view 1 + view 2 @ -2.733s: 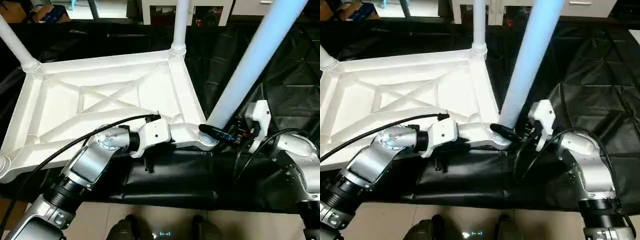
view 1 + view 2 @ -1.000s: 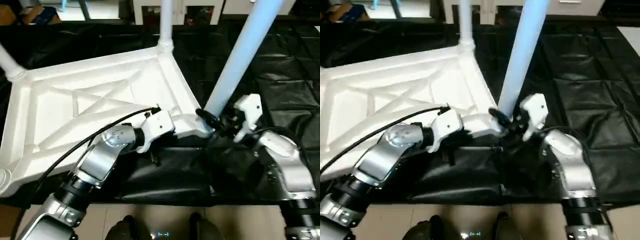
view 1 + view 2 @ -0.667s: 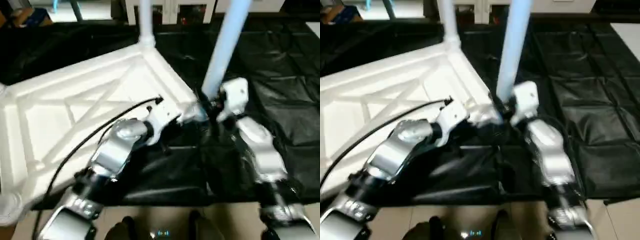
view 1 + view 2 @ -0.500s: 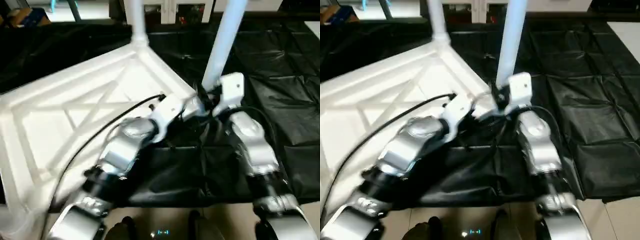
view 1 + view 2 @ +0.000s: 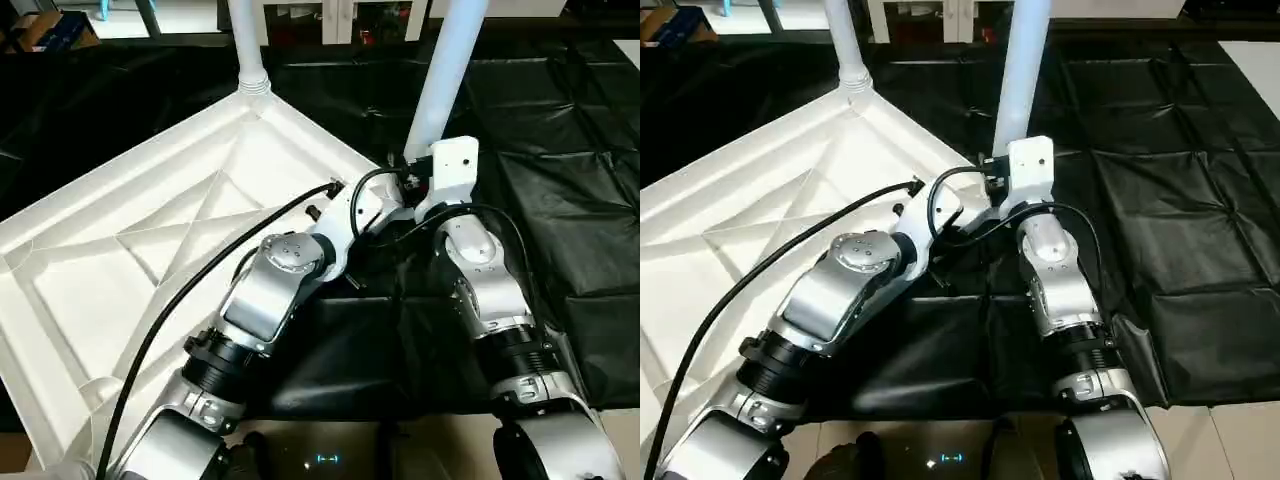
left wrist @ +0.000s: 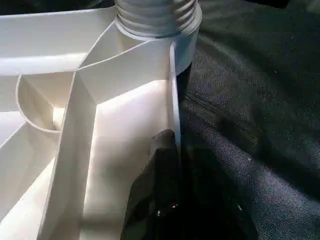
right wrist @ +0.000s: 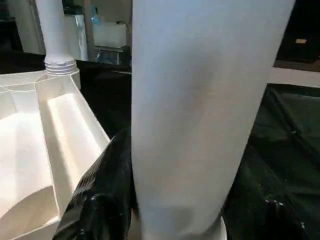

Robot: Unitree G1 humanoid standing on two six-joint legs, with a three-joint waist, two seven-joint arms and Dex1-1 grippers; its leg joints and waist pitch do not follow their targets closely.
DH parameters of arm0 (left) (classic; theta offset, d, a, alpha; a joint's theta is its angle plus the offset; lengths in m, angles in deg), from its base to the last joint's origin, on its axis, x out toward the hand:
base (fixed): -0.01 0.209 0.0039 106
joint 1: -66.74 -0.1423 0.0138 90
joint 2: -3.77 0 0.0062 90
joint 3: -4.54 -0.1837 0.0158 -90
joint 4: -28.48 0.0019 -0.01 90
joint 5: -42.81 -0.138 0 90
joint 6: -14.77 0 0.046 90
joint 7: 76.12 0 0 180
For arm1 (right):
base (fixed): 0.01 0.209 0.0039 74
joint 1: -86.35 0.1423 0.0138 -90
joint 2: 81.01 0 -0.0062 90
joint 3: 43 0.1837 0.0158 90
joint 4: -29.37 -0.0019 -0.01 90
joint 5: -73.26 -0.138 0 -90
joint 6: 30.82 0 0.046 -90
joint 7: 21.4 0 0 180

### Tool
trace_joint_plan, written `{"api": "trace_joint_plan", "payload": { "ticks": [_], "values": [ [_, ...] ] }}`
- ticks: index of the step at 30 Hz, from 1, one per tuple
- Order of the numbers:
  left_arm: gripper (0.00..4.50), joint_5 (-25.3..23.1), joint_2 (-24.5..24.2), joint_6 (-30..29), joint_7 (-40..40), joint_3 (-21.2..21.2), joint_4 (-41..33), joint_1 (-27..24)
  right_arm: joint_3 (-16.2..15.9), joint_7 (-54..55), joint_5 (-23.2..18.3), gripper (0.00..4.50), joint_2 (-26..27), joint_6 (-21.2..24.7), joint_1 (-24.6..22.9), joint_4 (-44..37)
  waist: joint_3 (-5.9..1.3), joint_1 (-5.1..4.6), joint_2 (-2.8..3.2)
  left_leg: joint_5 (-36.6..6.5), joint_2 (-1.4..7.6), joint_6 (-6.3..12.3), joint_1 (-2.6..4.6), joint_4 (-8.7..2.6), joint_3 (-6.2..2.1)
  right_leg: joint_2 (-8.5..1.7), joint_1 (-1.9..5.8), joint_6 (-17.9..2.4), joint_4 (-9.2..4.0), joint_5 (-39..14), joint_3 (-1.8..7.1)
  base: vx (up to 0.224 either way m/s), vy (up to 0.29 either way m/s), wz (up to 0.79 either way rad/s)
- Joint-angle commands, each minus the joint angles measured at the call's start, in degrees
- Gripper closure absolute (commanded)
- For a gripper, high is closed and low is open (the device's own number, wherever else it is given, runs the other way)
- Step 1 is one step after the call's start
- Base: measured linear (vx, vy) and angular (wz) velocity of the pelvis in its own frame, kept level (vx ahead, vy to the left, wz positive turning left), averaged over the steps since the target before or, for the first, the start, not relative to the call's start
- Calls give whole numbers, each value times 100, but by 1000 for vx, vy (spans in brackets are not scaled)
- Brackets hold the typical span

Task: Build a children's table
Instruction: Insert table leg to table base

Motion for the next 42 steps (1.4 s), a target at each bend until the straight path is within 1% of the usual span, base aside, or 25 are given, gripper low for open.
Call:
{"api": "trace_joint_plan", "payload": {
  "ticks": [1,2,4,5,7,8,9,10,13,14,20,22,23,25,29,30,31,32,33,34,35,36,39,40,42],
  "values": [
    [450,173,-23,56,453,-270,-437,-58,187,33,143,262,-238,438,-467,1122,-288,27,7,-1706,-7,151,91,-333,10,41,234,-1134,-258,-819,-23,0,0,0],
    [450,183,-50,56,448,-265,-441,-65,150,-61,161,262,-287,272,-473,1059,-300,28,7,-1641,-8,169,92,-320,13,42,244,-1174,-247,-697,-24,0,0,0],
    [450,189,-64,58,451,-263,-442,-67,133,-147,154,262,-313,189,-475,1010,-311,33,7,-1473,-10,211,91,-304,19,47,255,-1237,-222,-461,-21,0,0,0],
    [450,191,-74,62,450,-257,-436,-64,118,-235,146,227,-357,102,-470,932,-323,39,5,-1260,-17,308,89,-284,28,52,275,-1333,-193,-169,-24,0,0,0],
    [450,198,-88,66,450,-248,-429,-56,92,-327,156,227,-442,-15,-471,754,-332,46,1,-1074,-24,409,82,-261,37,53,295,-1423,-169,55,-23,0,0,0],
    [450,200,-94,69,448,-244,-425,-51,87,-381,144,203,-475,-35,-472,663,-330,54,2,-1004,-24,469,89,-252,43,55,300,-1464,-167,107,-23,0,0,0],
    [450,214,-111,78,445,-249,-425,-53,94,-433,136,203,-519,-93,-484,515,-340,61,6,-983,-22,504,94,-245,48,51,301,-1487,-162,117,-19,0,0,0],
    [450,214,-111,78,445,-249,-425,-53,94,-433,136,184,-519,-93,-484,515,-345,70,4,-932,-23,533,94,-239,48,50,309,-1506,-156,140,-18,0,0,0],
    [450,232,-143,90,450,-244,-426,-53,112,-544,105,162,-601,-152,-541,186,-363,159,13,-661,-12,687,116,-212,64,57,306,-1631,-130,313,-2,0,0,0],
    [450,232,-155,98,455,-246,-430,-57,118,-588,91,143,-624,-156,-566,102,-361,171,0,-617,-19,720,108,-207,64,62,313,-1654,-119,356,-4,0,0,0],
    [450,249,-247,159,500,-227,-397,-65,128,-880,-69,101,-768,-36,-861,-639,-382,247,17,-461,-20,838,118,-176,73,65,324,-1662,-99,411,8,0,0,0],
    [450,250,-262,171,507,-228,-389,-63,124,-909,-79,86,-793,-2,-908,-747,-385,261,8,-405,-24,859,106,-170,71,62,333,-1679,-93,426,7,0,0,0],
    [450,262,-295,192,522,-241,-382,-55,127,-947,-110,79,-823,49,-974,-909,-408,272,-11,-284,-40,906,82,-148,70,58,354,-1701,-70,518,13,0,0,0],
    [450,270,-319,209,539,-241,-374,-51,130,-1009,-151,62,-852,109,-1031,-1056,-410,275,-13,-208,-42,977,74,-132,74,64,344,-1708,-59,584,17,0,0,0],
    [450,250,-630,675,831,-294,-257,-64,92,-1842,-742,20,-1165,707,-1497,-2083,-402,296,-3,-344,-35,1049,75,-134,56,62,352,-1623,-73,321,16,0,0,0],
    [450,251,-692,788,895,-310,-240,-73,87,-1962,-807,20,-1235,806,-1567,-2205,-399,296,4,-368,-30,1047,77,-135,56,66,348,-1619,-76,276,13,0,0,0],
    [450,264,-813,907,1029,-338,-245,-103,107,-2125,-855,20,-1384,851,-1665,-2360,-386,293,22,-437,-26,1013,73,-140,51,60,334,-1616,-86,132,10,0,0,0],
    [450,280,-975,1120,1226,-384,-258,-152,155,-2342,-945,20,-1566,848,-1768,-2522,-385,292,-4,-567,-20,959,82,-140,56,53,336,-1599,-104,-54,15,0,0,0],
    [450,307,-1090,1359,1415,-437,-295,-203,207,-2514,-1074,20,-1666,850,-1815,-2608,-382,298,-2,-626,-19,952,77,-147,47,43,342,-1595,-108,-154,16,0,0,0],
    [450,309,-1097,1376,1427,-441,-297,-206,213,-2529,-1085,20,-1675,850,-1818,-2613,-374,287,5,-719,-6,910,86,-150,56,34,321,-1590,-115,-297,27,0,0,0],
    [450,380,-1260,1694,1734,-519,-401,-305,315,-2803,-1289,20,-1848,873,-1871,-2700,-369,291,17,-805,-7,893,96,-151,55,37,307,-1578,-123,-425,25,0,0,0],
    [450,452,-1362,1870,1948,-568,-497,-387,368,-2997,-1439,20,-1958,983,-1908,-2764,-366,285,6,-820,2,883,99,-156,57,34,306,-1570,-124,-453,30,0,0,0],
    [450,556,-1559,2049,2299,-685,-663,-535,448,-3481,-1719,20,-2225,1221,-1990,-2887,-376,297,24,-754,24,917,117,-146,51,36,299,-1619,-93,-290,38,0,0,0],
    [450,603,-1607,2149,2404,-713,-694,-589,446,-3695,-1771,20,-2348,1248,-2023,-2921,-386,298,27,-613,18,961,117,-132,53,47,293,-1664,-70,-109,38,0,0,0],
    [450,675,-1678,2240,2544,-748,-776,-677,462,-4099,-2007,20,-2526,1420,-2072,-3026,-399,322,8,-467,14,1044,120,-112,57,51,304,-1728,-45,126,44,0,0,0]
  ]
}}
